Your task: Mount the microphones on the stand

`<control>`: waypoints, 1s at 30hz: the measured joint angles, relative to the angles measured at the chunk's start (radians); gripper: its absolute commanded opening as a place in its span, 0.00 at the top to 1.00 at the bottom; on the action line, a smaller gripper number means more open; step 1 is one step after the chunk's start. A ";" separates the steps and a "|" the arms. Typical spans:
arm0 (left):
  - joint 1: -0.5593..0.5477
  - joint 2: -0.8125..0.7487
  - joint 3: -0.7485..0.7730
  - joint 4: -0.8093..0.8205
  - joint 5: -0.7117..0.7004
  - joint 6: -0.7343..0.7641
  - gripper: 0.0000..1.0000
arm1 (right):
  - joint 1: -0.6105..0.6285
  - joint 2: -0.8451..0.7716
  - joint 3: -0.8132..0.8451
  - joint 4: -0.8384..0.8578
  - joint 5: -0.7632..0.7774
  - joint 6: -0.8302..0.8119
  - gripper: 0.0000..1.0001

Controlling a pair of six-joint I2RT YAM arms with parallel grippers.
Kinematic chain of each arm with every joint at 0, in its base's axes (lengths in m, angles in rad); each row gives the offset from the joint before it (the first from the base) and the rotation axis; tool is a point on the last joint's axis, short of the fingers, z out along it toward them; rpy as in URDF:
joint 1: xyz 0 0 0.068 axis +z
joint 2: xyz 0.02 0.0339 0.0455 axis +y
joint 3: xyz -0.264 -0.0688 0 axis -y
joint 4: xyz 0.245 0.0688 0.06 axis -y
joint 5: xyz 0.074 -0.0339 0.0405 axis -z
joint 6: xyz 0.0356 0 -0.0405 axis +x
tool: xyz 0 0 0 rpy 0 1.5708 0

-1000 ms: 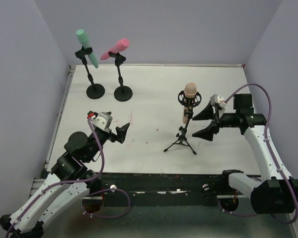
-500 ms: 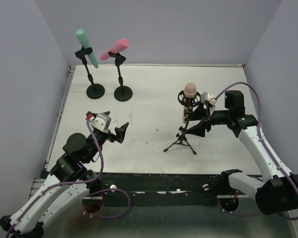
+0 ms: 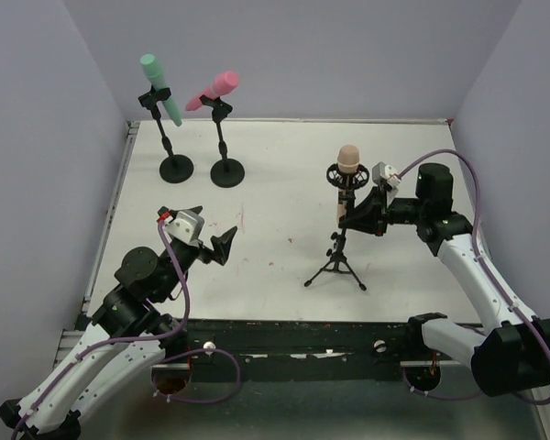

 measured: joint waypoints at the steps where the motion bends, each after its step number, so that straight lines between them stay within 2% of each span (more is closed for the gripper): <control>1: 0.000 0.000 0.000 0.000 0.000 0.000 0.02 | 0.000 0.003 0.005 -0.007 0.003 -0.004 0.96; 6: 0.000 -0.010 0.000 0.000 0.000 0.000 0.02 | -0.027 0.056 0.093 -0.079 0.064 -0.047 0.97; 11: 0.000 -0.026 0.000 0.000 0.000 0.001 0.02 | -0.121 0.151 0.210 -0.063 0.144 -0.084 0.97; 19: 0.000 -0.044 -0.003 0.000 -0.001 0.002 0.02 | -0.327 0.372 0.282 0.278 0.278 -0.003 0.97; 24: 0.000 -0.044 -0.005 0.000 -0.002 0.007 0.02 | -0.349 0.515 0.355 0.465 0.370 0.054 0.96; 30: 0.000 -0.044 -0.006 0.000 -0.005 0.014 0.02 | -0.362 0.608 0.398 0.601 0.417 0.101 0.92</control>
